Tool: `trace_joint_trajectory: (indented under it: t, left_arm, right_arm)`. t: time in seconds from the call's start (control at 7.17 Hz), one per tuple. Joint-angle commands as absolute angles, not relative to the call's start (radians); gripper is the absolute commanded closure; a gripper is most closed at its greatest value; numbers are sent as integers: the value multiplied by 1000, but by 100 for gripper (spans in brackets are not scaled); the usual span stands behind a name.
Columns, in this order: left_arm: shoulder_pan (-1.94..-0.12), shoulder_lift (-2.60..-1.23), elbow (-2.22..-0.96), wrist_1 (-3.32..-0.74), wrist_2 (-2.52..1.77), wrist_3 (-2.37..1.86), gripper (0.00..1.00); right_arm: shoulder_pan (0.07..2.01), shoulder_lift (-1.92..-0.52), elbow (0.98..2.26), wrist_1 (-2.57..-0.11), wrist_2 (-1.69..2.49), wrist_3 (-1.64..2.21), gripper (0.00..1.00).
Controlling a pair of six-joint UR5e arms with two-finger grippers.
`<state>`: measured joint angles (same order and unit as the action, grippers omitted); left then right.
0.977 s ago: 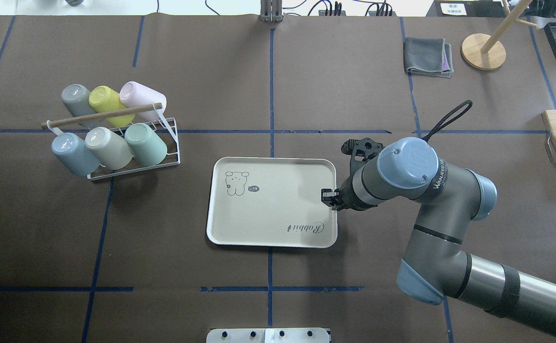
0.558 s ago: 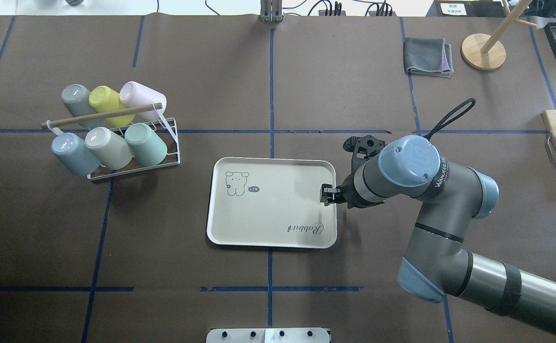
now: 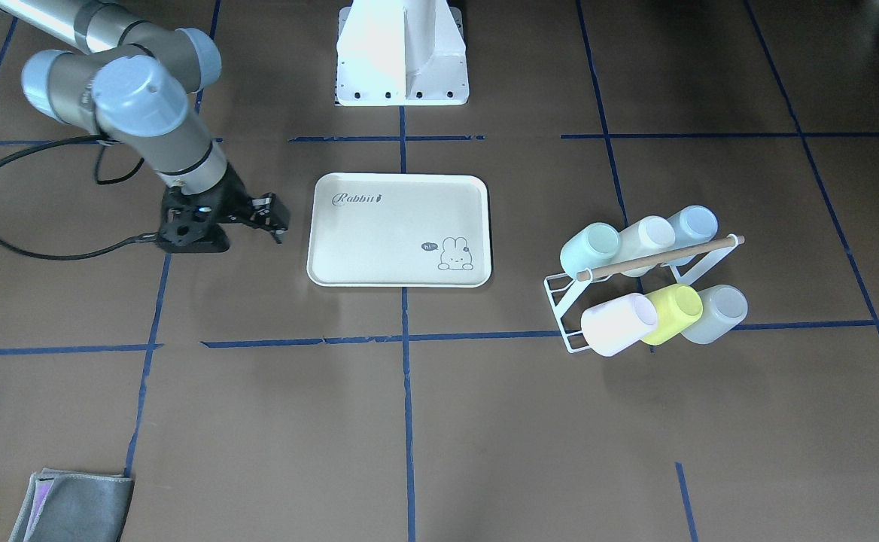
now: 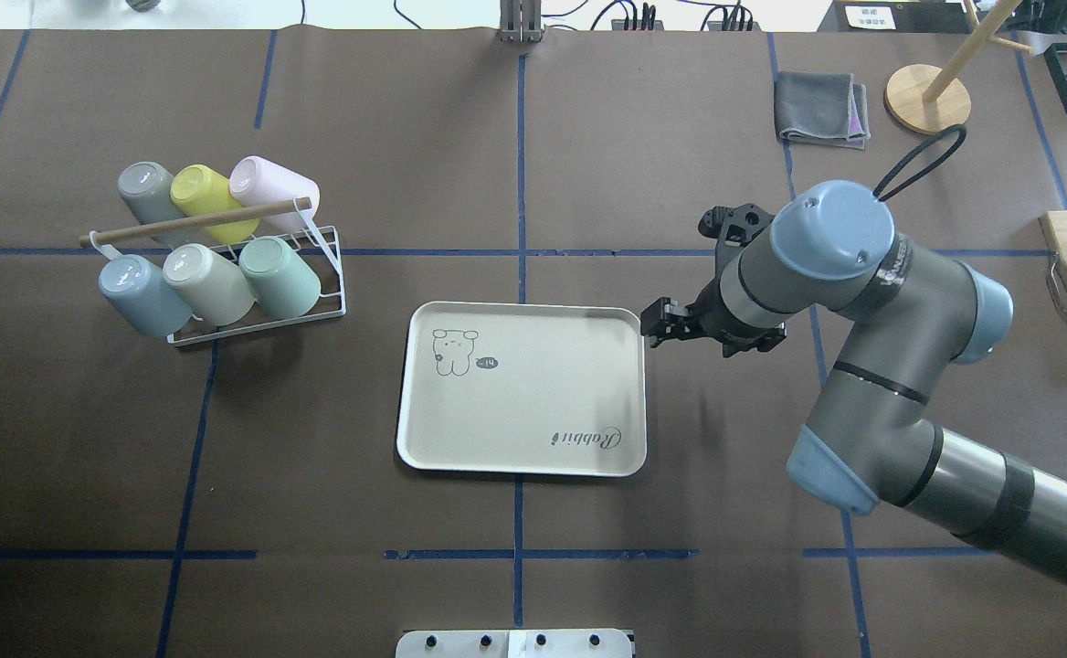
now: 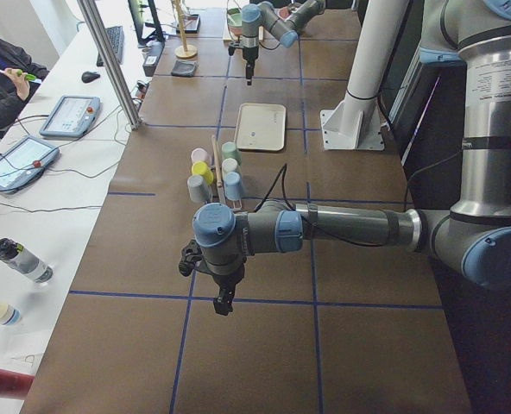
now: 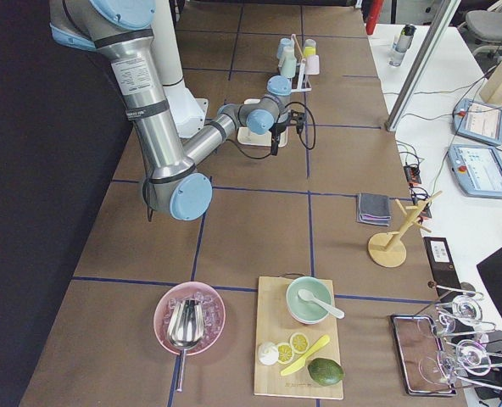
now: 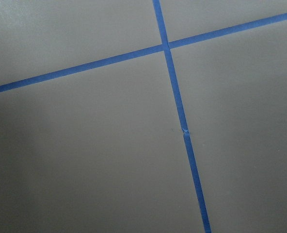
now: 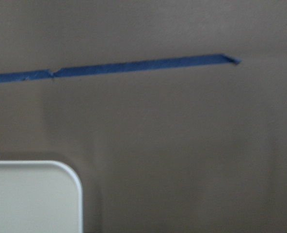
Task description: Pick up and place green cup on tray
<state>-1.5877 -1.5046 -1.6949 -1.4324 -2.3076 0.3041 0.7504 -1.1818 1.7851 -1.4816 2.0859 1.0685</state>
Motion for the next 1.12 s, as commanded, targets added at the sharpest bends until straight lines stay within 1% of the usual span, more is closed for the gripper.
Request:
trace_joint_trajectory:
  t: [0.0, 0.14, 0.28, 0.42, 0.84, 0.98]
  left_arm:
    - [-1588, -1503, -1697, -1431, -2309, 296, 0]
    - [-1588, -1502, -1697, -1433, -2309, 293, 0]
    - [-1588, -1502, -1694, -1433, -2309, 295, 0]
    - [-1588, -1506, -1689, -1449, -2309, 295, 0]
    - [-1586, -1511, -1677, -1615, -2306, 290, 0]
    - [-1583, -1532, -1686, -1624, -2309, 291, 0]
  right_arm:
    - [927, -1187, 1833, -1734, 2137, 718, 0]
    - [1015, -1199, 1844, -1826, 2144, 517, 0]
    - [1085, -1242, 1864, -1886, 2143, 362, 0]
    - [1167, -1311, 1896, -1907, 2146, 228, 0]
    - [1384, -1517, 1901, -1888, 2238, -134, 0]
    - [1450, -1573, 1901, -1887, 2241, -235, 0]
